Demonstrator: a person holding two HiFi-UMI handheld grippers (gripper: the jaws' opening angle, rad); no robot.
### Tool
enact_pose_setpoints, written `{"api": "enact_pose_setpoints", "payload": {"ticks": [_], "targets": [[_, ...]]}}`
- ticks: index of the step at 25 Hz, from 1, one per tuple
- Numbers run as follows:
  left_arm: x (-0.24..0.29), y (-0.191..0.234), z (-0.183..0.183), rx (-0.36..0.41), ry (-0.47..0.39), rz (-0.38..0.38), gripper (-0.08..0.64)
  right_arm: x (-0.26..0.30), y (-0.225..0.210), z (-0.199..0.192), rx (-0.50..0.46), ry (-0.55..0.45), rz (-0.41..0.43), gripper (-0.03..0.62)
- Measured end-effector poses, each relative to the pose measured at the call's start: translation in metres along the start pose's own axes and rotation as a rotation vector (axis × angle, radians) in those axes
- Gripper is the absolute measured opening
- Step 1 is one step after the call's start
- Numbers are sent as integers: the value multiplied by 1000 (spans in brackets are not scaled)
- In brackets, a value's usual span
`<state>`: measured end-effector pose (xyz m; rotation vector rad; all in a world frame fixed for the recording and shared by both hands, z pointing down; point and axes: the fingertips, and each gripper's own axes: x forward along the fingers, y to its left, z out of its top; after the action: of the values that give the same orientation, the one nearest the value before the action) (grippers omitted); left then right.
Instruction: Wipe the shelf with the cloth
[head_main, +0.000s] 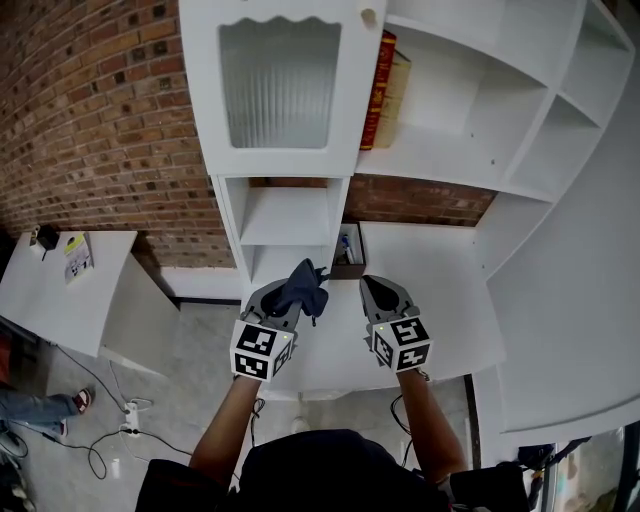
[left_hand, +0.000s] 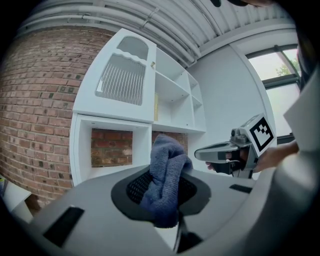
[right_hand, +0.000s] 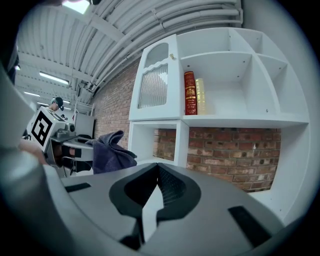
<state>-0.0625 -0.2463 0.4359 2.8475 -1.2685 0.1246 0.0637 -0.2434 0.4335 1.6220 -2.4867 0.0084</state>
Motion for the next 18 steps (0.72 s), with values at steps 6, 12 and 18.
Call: {"api": "enact_pose_setpoints", "payload": {"ticks": [6,12,18], "targets": [[-3,-28,7,5,-8,9,64,-26,-10,-1,8,-10,8,14],[-8,-59,7,-13,-8,26,64,-57,-20,-4,22,-13,28,14],[-12,-93,10,-19,-18,24,64,-86,-29,-8,18,-8,35,14]]}}
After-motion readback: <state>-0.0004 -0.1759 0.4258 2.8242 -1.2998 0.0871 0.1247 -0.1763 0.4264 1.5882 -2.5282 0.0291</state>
